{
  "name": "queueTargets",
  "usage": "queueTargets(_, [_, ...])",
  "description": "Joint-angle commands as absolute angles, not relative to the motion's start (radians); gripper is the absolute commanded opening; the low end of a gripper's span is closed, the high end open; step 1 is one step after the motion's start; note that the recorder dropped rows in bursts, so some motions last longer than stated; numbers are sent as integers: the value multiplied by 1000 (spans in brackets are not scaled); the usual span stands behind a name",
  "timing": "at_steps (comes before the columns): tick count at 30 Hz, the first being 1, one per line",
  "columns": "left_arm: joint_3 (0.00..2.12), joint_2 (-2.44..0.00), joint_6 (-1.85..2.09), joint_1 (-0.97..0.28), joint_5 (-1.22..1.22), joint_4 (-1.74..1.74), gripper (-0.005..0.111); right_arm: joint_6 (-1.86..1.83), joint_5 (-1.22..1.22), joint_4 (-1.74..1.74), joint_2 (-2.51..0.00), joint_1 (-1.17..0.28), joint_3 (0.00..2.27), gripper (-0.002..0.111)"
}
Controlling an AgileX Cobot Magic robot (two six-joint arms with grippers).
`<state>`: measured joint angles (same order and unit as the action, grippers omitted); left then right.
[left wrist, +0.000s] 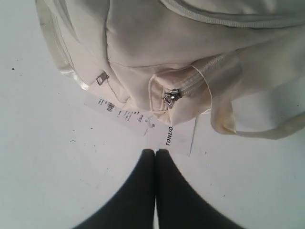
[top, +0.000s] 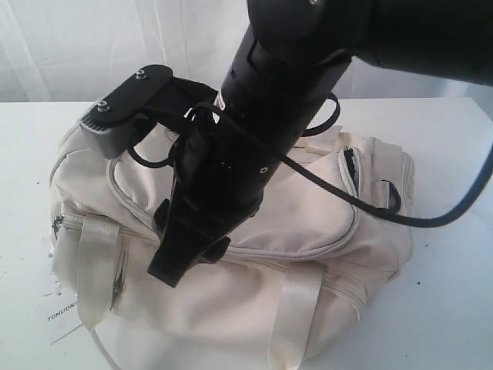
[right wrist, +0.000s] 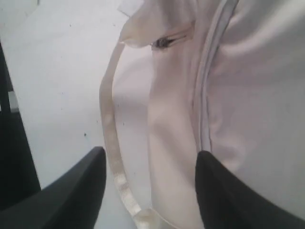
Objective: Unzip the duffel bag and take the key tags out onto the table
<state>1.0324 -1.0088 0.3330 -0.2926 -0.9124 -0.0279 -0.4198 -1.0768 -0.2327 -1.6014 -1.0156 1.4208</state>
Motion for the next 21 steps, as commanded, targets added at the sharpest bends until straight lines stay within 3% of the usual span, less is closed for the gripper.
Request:
queueTargets(1, [854,-944,339,-291,-700,-102,0,-408,-1088,-181,-1591,-1017,1406,53])
queueTargets(6, [743,-932,339,-291,-547,-266,0,-353,-964,-85,-1602,-1017,1406,53])
queueTargets(13, [743,-918,341,-291,-551,-314,0,-353,-800,-85,-1660,-1017,1406,52])
queueTargets(21, [743,-919,341,-291,-551,-328,0,-351,-781,-41,-1732,-1017,1406,45])
